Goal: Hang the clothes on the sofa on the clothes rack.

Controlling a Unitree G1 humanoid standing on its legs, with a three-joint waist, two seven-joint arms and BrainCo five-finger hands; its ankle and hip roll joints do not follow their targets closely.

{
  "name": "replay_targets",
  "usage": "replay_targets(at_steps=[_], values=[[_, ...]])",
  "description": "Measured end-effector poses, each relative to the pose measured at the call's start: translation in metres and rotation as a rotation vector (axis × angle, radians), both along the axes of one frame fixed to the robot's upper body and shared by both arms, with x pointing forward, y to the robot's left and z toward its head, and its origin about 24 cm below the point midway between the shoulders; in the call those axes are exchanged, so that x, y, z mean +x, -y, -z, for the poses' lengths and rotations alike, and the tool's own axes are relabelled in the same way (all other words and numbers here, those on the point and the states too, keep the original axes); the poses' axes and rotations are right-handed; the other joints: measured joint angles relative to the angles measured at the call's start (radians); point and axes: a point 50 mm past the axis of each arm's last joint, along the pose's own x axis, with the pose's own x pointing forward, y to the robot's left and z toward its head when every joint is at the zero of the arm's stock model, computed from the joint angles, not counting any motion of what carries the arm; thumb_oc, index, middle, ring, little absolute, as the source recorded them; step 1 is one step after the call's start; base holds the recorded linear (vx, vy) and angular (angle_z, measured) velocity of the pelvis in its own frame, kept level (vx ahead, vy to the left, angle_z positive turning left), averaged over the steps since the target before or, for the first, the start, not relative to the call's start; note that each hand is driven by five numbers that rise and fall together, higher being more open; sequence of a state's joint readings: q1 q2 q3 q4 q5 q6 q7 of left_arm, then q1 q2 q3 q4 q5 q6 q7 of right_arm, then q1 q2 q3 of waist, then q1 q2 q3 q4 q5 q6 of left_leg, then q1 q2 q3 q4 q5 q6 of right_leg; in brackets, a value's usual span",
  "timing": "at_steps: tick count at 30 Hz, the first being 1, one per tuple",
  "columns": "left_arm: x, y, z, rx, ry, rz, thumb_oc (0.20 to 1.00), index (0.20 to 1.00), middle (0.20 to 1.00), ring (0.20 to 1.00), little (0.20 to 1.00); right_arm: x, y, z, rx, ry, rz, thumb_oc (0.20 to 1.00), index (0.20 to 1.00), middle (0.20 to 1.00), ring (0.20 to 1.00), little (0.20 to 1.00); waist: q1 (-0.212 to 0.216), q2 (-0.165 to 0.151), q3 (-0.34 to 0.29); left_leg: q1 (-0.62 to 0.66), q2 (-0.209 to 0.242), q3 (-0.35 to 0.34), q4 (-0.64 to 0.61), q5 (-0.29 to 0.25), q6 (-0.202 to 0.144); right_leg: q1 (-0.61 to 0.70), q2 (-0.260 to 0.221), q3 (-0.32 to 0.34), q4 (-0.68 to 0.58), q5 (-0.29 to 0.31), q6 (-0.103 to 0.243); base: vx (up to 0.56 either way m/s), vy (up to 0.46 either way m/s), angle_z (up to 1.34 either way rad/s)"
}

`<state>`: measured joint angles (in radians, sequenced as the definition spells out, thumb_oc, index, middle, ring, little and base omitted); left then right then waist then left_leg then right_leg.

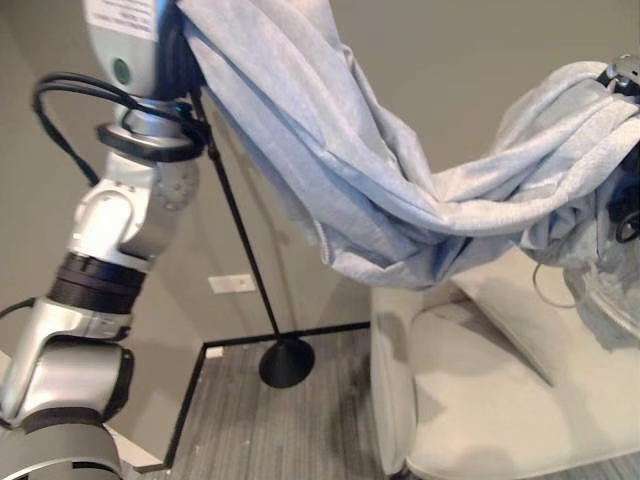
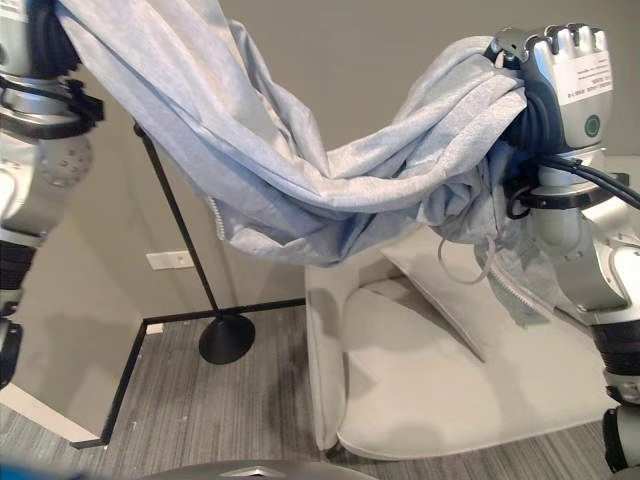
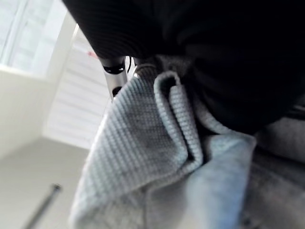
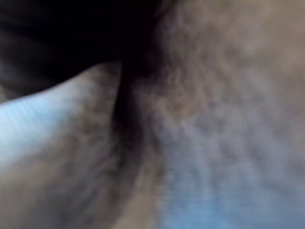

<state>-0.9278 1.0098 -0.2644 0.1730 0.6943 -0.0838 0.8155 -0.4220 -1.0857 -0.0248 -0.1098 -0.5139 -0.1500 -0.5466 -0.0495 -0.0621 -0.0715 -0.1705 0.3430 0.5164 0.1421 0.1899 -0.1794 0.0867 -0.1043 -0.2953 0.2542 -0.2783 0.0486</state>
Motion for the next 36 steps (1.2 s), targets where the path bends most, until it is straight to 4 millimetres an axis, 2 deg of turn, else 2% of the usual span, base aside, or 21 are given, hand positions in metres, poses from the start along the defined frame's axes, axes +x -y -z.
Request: replay_targets(at_steps=[1, 2, 3, 4, 6, 7, 8, 9, 10, 11, 13, 14, 16, 17, 20, 21, 23, 25, 27, 30, 36], values=[[-0.005, -0.006, -0.005, 0.022, 0.026, -0.041, 0.200, 0.200, 0.200, 0.200, 0.200, -0.002, 0.002, -0.004, -0.001, 0.026, 0.015, 0.200, 0.200, 0.200, 0.200, 0.200, 0.007, 0.009, -0.006, 0.035, -0.054, 0.039, -0.032, 0.017, 0.084, -0.003, -0.040, -0.006, 0.050, -0.007, 0.037, 0.33, 0.440, 0.01], [-0.005, -0.007, -0.005, 0.027, 0.037, -0.050, 0.200, 0.200, 0.200, 0.200, 0.200, -0.001, 0.002, -0.002, 0.000, 0.021, 0.022, 0.200, 0.200, 0.200, 0.200, 0.200, -0.005, 0.010, -0.008, 0.059, -0.082, 0.052, -0.046, -0.043, 0.145, -0.008, -0.073, -0.033, 0.096, 0.000, 0.049, 0.47, 0.611, 0.08], [-0.007, -0.010, -0.006, 0.036, 0.044, -0.065, 0.200, 0.200, 0.200, 0.200, 0.200, 0.000, 0.002, -0.002, -0.005, 0.026, 0.025, 0.200, 0.200, 0.200, 0.200, 0.200, 0.001, 0.000, -0.006, 0.079, -0.109, 0.071, -0.043, -0.084, 0.158, -0.034, -0.118, -0.049, 0.180, 0.000, 0.050, 0.50, 0.679, 0.13], [-0.008, -0.027, 0.009, 0.029, 0.002, -0.140, 0.200, 0.200, 0.200, 0.200, 0.200, -0.003, -0.004, -0.011, -0.028, 0.071, 0.010, 0.200, 0.200, 0.200, 0.200, 0.200, 0.024, -0.007, 0.002, 0.123, -0.182, 0.108, 0.038, -0.219, 0.189, -0.128, -0.335, -0.163, 0.509, 0.118, 0.060, 0.48, 0.615, 0.01], [-0.017, -0.040, 0.022, 0.002, 0.001, -0.183, 0.200, 0.200, 0.200, 0.200, 0.200, -0.003, -0.005, -0.014, -0.025, 0.099, 0.005, 0.200, 0.200, 0.200, 0.200, 0.200, 0.030, 0.038, 0.001, 0.235, -0.298, 0.094, -0.042, -0.311, 0.241, -0.211, -0.476, -0.097, 0.714, 0.377, 0.147, 0.43, 0.359, -0.12], [-0.023, -0.037, 0.015, -0.033, 0.054, -0.163, 0.200, 0.200, 0.200, 0.200, 0.200, -0.004, -0.004, -0.014, 0.010, 0.120, 0.008, 0.200, 0.200, 0.200, 0.200, 0.200, 0.044, 0.045, 0.001, 0.249, -0.348, 0.108, -0.113, -0.301, 0.262, -0.254, -0.473, -0.154, 0.756, 0.278, 0.142, 0.39, 0.078, -0.33], [-0.024, -0.035, 0.012, -0.057, 0.080, -0.145, 0.200, 0.200, 0.200, 0.200, 0.200, -0.005, -0.002, -0.016, -0.007, 0.117, 0.020, 0.200, 0.200, 0.200, 0.200, 0.200, 0.029, 0.066, 0.018, 0.250, -0.356, 0.101, -0.140, -0.293, 0.273, -0.267, -0.415, -0.176, 0.725, 0.185, 0.116, 0.36, -0.075, 0.00], [-0.021, -0.031, 0.013, -0.102, 0.093, -0.110, 0.200, 0.200, 0.200, 0.200, 0.200, -0.010, 0.007, -0.020, -0.012, 0.131, 0.057, 0.200, 0.200, 0.200, 0.200, 0.200, -0.010, 0.122, 0.069, 0.251, -0.333, 0.044, -0.147, -0.286, 0.268, -0.269, -0.255, -0.173, 0.558, 0.034, 0.077, 0.26, -0.147, 0.72], [-0.015, -0.033, 0.020, -0.136, 0.067, -0.105, 0.200, 0.200, 0.200, 0.200, 0.200, -0.013, 0.022, -0.029, -0.008, 0.155, 0.127, 0.200, 0.200, 0.200, 0.200, 0.200, -0.072, 0.159, 0.118, 0.261, -0.330, -0.027, -0.150, -0.288, 0.261, -0.306, -0.117, -0.178, 0.274, 0.014, 0.040, 0.37, -0.185, 1.04], [-0.012, -0.037, 0.027, -0.145, 0.037, -0.123, 0.200, 0.200, 0.200, 0.200, 0.200, -0.017, 0.032, -0.035, -0.009, 0.166, 0.181, 0.200, 0.200, 0.200, 0.200, 0.200, -0.109, 0.143, 0.128, 0.271, -0.362, -0.067, -0.152, -0.301, 0.239, -0.374, -0.066, -0.153, 0.095, 0.066, 0.016, 0.32, -0.152, 1.05], [-0.007, -0.035, 0.034, -0.159, 0.014, -0.114, 0.200, 0.200, 0.200, 0.200, 0.200, -0.028, 0.041, -0.038, -0.023, 0.200, 0.222, 0.200, 0.200, 0.200, 0.200, 0.200, -0.163, 0.124, 0.135, 0.291, -0.392, -0.155, -0.166, -0.314, 0.223, -0.402, -0.018, -0.029, -0.057, 0.149, 0.029, 0.25, -0.149, 1.25], [-0.004, -0.035, 0.042, -0.147, -0.023, -0.119, 0.200, 0.200, 0.200, 0.200, 0.200, -0.030, 0.045, -0.040, -0.007, 0.220, 0.236, 0.200, 0.200, 0.200, 0.200, 0.200, -0.180, 0.102, 0.130, 0.340, -0.414, -0.165, -0.176, -0.313, 0.222, -0.385, -0.015, -0.024, -0.062, 0.218, -0.003, 0.18, -0.159, 1.18], [-0.004, -0.033, 0.051, -0.142, -0.052, -0.109, 0.200, 0.200, 0.200, 0.200, 0.200, -0.032, 0.046, -0.041, -0.004, 0.231, 0.240, 0.200, 0.200, 0.200, 0.200, 0.200, -0.153, 0.069, 0.114, 0.398, -0.443, -0.141, -0.170, -0.312, 0.220, -0.322, -0.019, -0.049, -0.064, 0.258, -0.045, 0.15, -0.141, 0.68], [-0.006, -0.030, 0.054, -0.139, -0.060, -0.088, 0.200, 0.200, 0.200, 0.200, 0.200, -0.032, 0.051, -0.040, -0.004, 0.228, 0.262, 0.200, 0.200, 0.200, 0.200, 0.200, -0.129, 0.043, 0.085, 0.434, -0.465, -0.143, -0.170, -0.316, 0.212, -0.266, -0.026, -0.043, -0.110, 0.343, -0.081, 0.11, -0.119, 0.69], [-0.006, -0.026, 0.059, -0.153, -0.073, -0.052, 0.200, 0.200, 0.200, 0.200, 0.200, -0.027, 0.061, -0.035, 0.009, 0.187, 0.293, 0.200, 0.200, 0.200, 0.200, 0.200, -0.072, 0.009, 0.075, 0.376, -0.444, -0.110, -0.006, -0.347, 0.129, -0.182, -0.039, -0.027, -0.224, 0.397, -0.111, 0.08, -0.088, 0.39], [-0.003, -0.022, 0.064, -0.143, -0.112, -0.040, 0.200, 0.200, 0.200, 0.200, 0.200, -0.021, 0.070, -0.027, 0.031, 0.130, 0.323, 0.200, 0.200, 0.200, 0.200, 0.200, -0.059, -0.012, 0.052, 0.354, -0.371, -0.045, -0.017, -0.367, 0.108, -0.145, -0.033, -0.040, -0.295, 0.421, -0.102, 0.08, -0.089, 0.32], [0.003, -0.017, 0.068, -0.131, -0.154, -0.022, 0.200, 0.200, 0.200, 0.200, 0.200, -0.009, 0.079, -0.020, 0.069, 0.066, 0.347, 0.200, 0.200, 0.200, 0.200, 0.200, -0.046, -0.001, 0.043, 0.337, -0.236, -0.033, -0.108, -0.364, 0.098, -0.133, 0.005, -0.052, -0.316, 0.425, -0.085, 0.09, -0.096, 0.17], [0.012, -0.016, 0.080, -0.127, -0.238, -0.014, 0.200, 0.200, 0.200, 0.200, 0.200, 0.001, 0.082, -0.010, 0.076, -0.011, 0.354, 0.200, 0.200, 0.200, 0.200, 0.200, -0.045, 0.008, 0.042, 0.331, -0.162, -0.038, -0.157, -0.292, 0.078, -0.128, 0.024, -0.049, -0.319, 0.415, -0.060, 0.05, -0.056, -0.18], [0.020, -0.015, 0.097, -0.133, -0.340, -0.012, 0.200, 0.200, 0.200, 0.200, 0.200, 0.007, 0.083, -0.003, 0.076, -0.060, 0.357, 0.200, 0.200, 0.200, 0.200, 0.200, -0.057, 0.032, 0.033, 0.342, -0.144, -0.039, -0.156, -0.229, 0.039, -0.111, 0.033, -0.043, -0.326, 0.415, -0.039, 0.06, -0.077, -0.19], [0.027, -0.013, 0.104, -0.184, -0.407, 0.016, 0.200, 0.200, 0.200, 0.200, 0.200, 0.018, 0.082, 0.005, 0.079, -0.130, 0.358, 0.200, 0.200, 0.200, 0.200, 0.200, -0.087, 0.019, 0.028, 0.363, -0.177, -0.032, -0.159, -0.239, 0.047, -0.101, 0.000, -0.035, -0.328, 0.421, -0.007, 0.05, -0.065, -0.06], [0.034, -0.009, 0.116, -0.275, -0.488, 0.066, 0.200, 0.200, 0.200, 0.200, 0.200, 0.031, 0.082, 0.001, 0.102, -0.174, 0.357, 0.200, 0.200, 0.200, 0.200, 0.200, -0.076, 0.024, 0.025, 0.365, -0.178, -0.036, -0.159, -0.240, 0.050, -0.095, -0.003, -0.035, -0.334, 0.421, 0.002, 0.05, -0.068, 0.01]])
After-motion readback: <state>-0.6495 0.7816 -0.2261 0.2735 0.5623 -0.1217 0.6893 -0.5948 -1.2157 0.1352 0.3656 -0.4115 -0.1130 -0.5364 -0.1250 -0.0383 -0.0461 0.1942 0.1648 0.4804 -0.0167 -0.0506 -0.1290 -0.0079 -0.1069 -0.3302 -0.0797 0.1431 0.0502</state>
